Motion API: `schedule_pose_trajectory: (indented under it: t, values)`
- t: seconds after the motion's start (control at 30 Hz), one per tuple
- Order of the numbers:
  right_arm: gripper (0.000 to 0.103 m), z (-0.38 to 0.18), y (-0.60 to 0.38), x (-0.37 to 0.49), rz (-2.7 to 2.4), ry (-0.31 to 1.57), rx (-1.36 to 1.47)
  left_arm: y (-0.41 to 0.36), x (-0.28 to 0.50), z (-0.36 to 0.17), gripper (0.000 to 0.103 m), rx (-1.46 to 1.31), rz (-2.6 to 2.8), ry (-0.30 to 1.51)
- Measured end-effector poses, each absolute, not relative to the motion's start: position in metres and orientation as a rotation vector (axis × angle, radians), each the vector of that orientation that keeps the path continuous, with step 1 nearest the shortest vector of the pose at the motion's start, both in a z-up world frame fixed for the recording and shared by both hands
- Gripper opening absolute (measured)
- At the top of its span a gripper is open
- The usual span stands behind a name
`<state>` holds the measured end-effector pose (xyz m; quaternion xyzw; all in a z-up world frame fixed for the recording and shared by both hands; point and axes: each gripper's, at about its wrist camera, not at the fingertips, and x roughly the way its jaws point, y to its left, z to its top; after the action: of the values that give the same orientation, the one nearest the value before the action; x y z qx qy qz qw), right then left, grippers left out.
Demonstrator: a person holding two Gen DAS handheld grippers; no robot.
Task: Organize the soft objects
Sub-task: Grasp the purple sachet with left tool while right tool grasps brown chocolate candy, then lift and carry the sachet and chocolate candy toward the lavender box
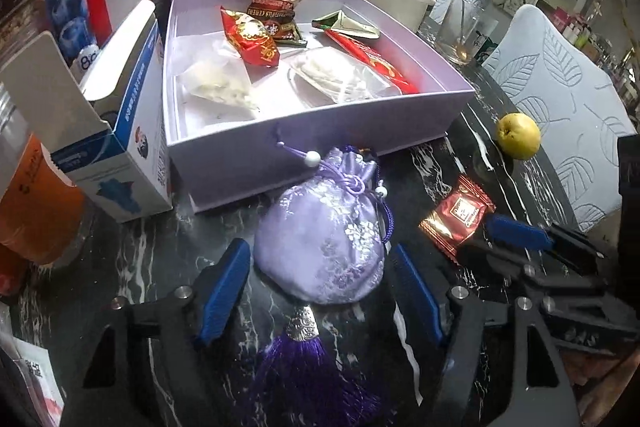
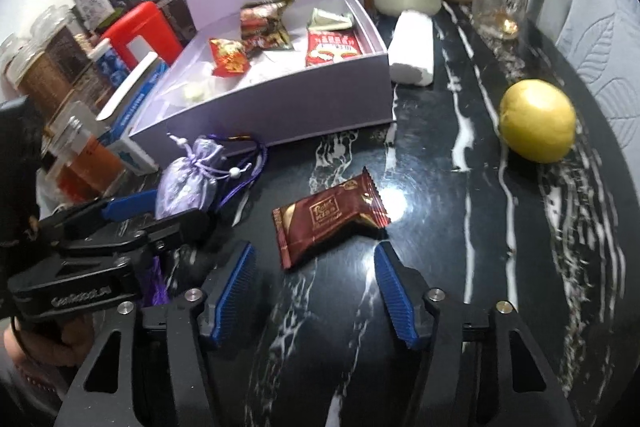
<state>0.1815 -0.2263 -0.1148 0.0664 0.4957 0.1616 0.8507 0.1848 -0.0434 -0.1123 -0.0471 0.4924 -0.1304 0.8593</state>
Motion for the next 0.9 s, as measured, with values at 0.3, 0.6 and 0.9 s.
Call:
schedule_pose_trajectory:
  t: [0.3,0.6,0.9]
  values:
    - [0.057,-0.118,-0.208,0.208,0.327,1.015,0.05,-0.042,0.189,-0.115,0.074,-0.085,-0.278,1.022]
    - [0.029,-0.119,-0.208,0.203,0.268,0.994,-0.054,-0.047,0.186,-0.115,0.051,-0.055,-0.295,0.991]
    - [0.027,-0.118,-0.225,0.165,0.298,1.0,0.004,-0.049,0.143,-0.11,0.051,-0.045,-0.31,1.005]
